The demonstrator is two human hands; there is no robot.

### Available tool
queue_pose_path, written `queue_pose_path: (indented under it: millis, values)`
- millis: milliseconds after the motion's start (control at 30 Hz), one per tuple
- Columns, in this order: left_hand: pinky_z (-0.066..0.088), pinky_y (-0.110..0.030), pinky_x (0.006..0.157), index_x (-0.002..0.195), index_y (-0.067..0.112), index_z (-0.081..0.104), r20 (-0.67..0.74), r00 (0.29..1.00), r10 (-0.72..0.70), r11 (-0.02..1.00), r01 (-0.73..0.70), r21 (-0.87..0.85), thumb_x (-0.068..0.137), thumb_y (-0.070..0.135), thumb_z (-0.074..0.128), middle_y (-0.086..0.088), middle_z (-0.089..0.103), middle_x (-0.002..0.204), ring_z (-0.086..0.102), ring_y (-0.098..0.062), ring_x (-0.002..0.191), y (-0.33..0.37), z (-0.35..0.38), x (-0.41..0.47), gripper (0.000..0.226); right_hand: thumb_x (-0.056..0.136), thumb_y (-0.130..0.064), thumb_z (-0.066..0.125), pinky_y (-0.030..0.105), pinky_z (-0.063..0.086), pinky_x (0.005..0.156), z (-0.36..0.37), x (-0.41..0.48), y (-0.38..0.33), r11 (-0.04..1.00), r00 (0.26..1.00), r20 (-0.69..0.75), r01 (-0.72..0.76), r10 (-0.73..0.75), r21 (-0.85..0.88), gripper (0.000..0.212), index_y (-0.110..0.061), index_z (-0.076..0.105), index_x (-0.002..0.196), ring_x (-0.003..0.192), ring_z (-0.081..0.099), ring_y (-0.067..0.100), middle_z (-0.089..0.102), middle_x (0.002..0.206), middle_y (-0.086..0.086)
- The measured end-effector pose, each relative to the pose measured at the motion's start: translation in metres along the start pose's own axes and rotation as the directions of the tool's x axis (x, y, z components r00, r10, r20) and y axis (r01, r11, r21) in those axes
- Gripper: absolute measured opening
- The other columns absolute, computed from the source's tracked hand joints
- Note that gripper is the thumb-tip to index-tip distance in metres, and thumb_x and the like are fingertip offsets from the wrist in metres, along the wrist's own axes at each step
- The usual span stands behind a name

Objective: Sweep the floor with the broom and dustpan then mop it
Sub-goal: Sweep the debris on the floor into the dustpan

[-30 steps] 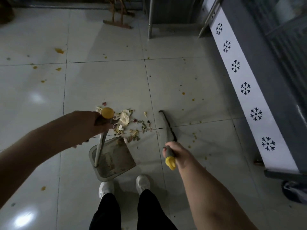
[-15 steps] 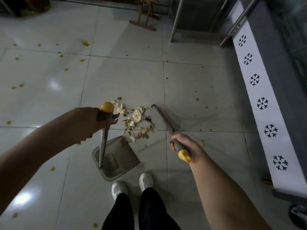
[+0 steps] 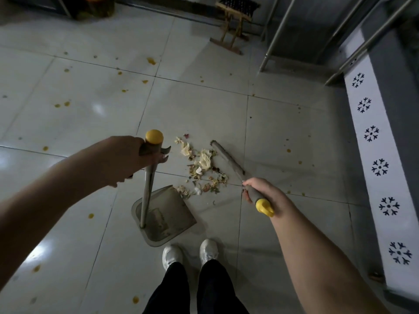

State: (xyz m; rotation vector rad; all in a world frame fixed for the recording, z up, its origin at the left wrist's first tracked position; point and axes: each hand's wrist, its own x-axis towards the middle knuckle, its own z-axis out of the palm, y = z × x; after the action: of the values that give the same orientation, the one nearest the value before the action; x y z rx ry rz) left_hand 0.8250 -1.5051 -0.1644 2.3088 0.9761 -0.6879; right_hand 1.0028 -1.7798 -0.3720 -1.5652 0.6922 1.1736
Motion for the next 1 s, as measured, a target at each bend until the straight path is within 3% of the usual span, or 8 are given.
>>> queue_pose_path:
  millis: [133,333,433,533,700,767,867,1000]
  values:
    - [0.035,-0.014,0.031,0.075,0.021,0.054,-0.024,0.999,-0.029,0.999,0.028,-0.024,0.082,0.064,0.045,0.005,0.05,0.046,0.044,-0.004,0.03,-0.021,-0.001,0.001,0.045,0.096,-0.016,0.046,0.015,0.043,0.036,0.027,0.005,-0.005,0.963,0.998,-0.023,-0.056,0.052,-0.263,0.013,-0.009,0.047,0.086,0.028,0.05,0.009,0.05,0.07,0.008]
    - [0.033,-0.013,0.032,0.07,0.022,0.049,-0.01,0.995,-0.095,0.993,0.095,-0.067,0.082,0.061,0.047,-0.004,0.051,0.056,0.046,-0.012,0.043,-0.028,-0.008,-0.009,0.041,0.099,-0.011,0.041,0.013,0.037,0.031,0.057,-0.006,-0.003,0.884,0.997,0.031,-0.045,0.067,-0.465,0.023,-0.005,0.047,0.077,0.025,0.048,0.009,0.052,0.035,0.002]
    - [0.036,-0.017,0.037,0.07,0.021,0.048,0.003,0.993,-0.122,0.988,0.121,-0.095,0.084,0.058,0.047,-0.004,0.051,0.058,0.046,-0.013,0.046,-0.032,-0.017,-0.012,0.04,0.097,-0.007,0.043,0.013,0.037,0.031,0.064,-0.014,-0.008,0.871,1.0,0.009,-0.022,0.03,-0.49,0.021,-0.004,0.048,0.077,0.033,0.049,0.012,0.051,0.05,0.007]
    - [0.036,-0.018,0.039,0.07,0.019,0.048,0.004,0.986,-0.164,0.976,0.163,-0.142,0.085,0.057,0.047,-0.005,0.05,0.059,0.045,-0.014,0.047,-0.038,-0.025,-0.014,0.041,0.094,-0.005,0.048,0.017,0.04,0.033,0.078,-0.017,-0.025,0.794,0.998,-0.01,0.039,-0.056,-0.606,0.012,-0.002,0.053,0.084,0.045,0.049,0.016,0.051,0.059,0.011]
    - [0.034,-0.017,0.038,0.072,0.019,0.05,-0.007,0.979,-0.202,0.963,0.197,-0.186,0.085,0.057,0.046,-0.005,0.05,0.061,0.046,-0.014,0.048,-0.043,-0.035,-0.009,0.041,0.09,-0.006,0.056,0.016,0.041,0.032,0.101,0.008,-0.077,0.666,0.988,-0.016,0.093,-0.156,-0.74,0.015,0.0,0.055,0.076,0.031,0.051,0.017,0.055,0.055,0.013]
    - [0.035,-0.017,0.037,0.073,0.019,0.052,-0.009,0.974,-0.227,0.952,0.22,-0.215,0.086,0.056,0.046,-0.005,0.05,0.061,0.046,-0.014,0.048,-0.04,-0.038,-0.001,0.04,0.09,-0.009,0.058,0.02,0.042,0.036,0.113,0.027,-0.101,0.607,0.987,-0.007,0.092,-0.159,-0.789,0.01,0.001,0.055,0.087,0.039,0.052,0.02,0.057,0.057,0.014]
    - [0.034,-0.017,0.036,0.075,0.017,0.053,0.012,0.953,-0.302,0.919,0.294,-0.263,0.086,0.056,0.047,-0.004,0.049,0.059,0.045,-0.013,0.046,-0.032,-0.041,0.014,0.041,0.091,-0.011,0.056,0.025,0.044,0.043,0.132,0.055,-0.138,0.526,0.988,0.043,0.115,-0.148,-0.842,0.02,-0.001,0.054,0.108,0.046,0.053,0.022,0.057,0.061,0.015]
    - [0.033,-0.017,0.035,0.069,0.014,0.049,0.027,0.908,-0.418,0.854,0.403,-0.331,0.085,0.056,0.05,-0.005,0.046,0.055,0.041,-0.014,0.042,-0.017,-0.044,0.04,0.044,0.09,-0.011,0.056,0.025,0.045,0.043,0.156,0.088,-0.181,0.414,0.985,0.103,0.152,-0.137,-0.898,0.023,0.001,0.057,0.11,0.044,0.054,0.021,0.059,0.061,0.014]
